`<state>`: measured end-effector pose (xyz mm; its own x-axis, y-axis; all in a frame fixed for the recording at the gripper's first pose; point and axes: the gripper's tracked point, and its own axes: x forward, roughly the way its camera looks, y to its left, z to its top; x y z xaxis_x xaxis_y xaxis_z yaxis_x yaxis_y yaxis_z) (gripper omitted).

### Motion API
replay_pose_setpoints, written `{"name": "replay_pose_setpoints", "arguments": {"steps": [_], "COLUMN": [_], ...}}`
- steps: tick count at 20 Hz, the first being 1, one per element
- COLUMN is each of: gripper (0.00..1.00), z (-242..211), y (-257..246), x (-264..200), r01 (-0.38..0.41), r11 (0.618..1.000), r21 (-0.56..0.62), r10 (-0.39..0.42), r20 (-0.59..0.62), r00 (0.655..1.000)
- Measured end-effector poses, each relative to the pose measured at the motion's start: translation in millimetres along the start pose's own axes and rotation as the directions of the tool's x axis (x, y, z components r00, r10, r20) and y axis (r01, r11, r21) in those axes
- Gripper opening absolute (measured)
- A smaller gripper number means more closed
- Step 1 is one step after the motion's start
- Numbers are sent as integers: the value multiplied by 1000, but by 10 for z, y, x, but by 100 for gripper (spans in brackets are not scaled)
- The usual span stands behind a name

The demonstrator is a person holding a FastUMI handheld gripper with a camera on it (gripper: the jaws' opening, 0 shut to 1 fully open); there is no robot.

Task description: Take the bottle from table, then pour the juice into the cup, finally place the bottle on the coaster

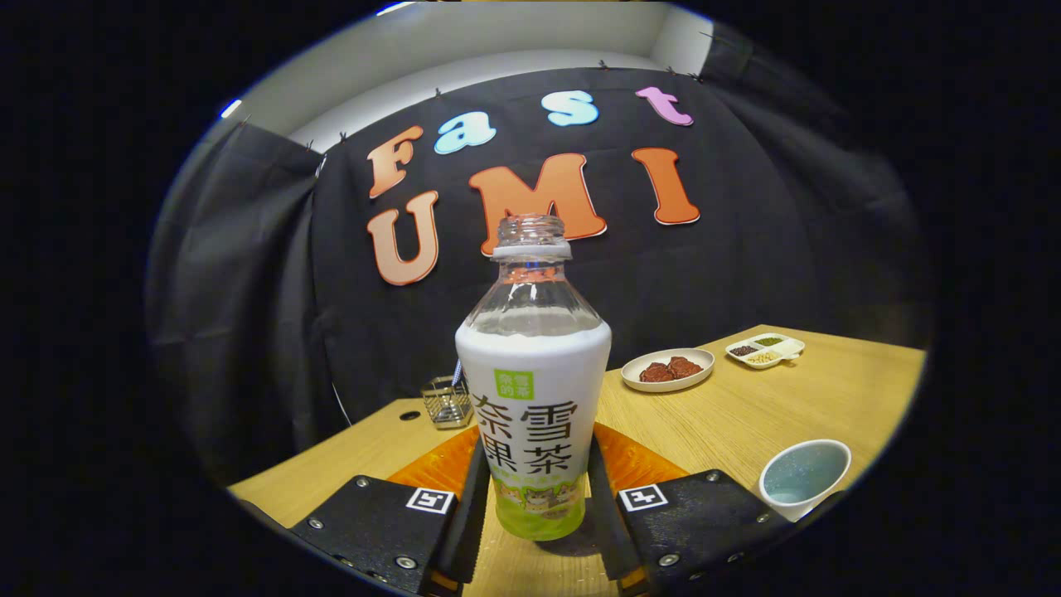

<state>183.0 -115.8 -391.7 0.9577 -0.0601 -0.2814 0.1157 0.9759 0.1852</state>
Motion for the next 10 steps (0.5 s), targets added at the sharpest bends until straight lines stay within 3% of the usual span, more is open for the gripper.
{"name": "replay_pose_setpoints", "arguments": {"steps": [4, 10], "gripper": [58, 58], "z": [-253, -434], "y": [-79, -156], "x": [99, 94], "r01": [17, 18], "r11": [988, 976], "r21": [-151, -216], "r10": [-31, -53], "r20": [-97, -158], "r00": [995, 986]}}
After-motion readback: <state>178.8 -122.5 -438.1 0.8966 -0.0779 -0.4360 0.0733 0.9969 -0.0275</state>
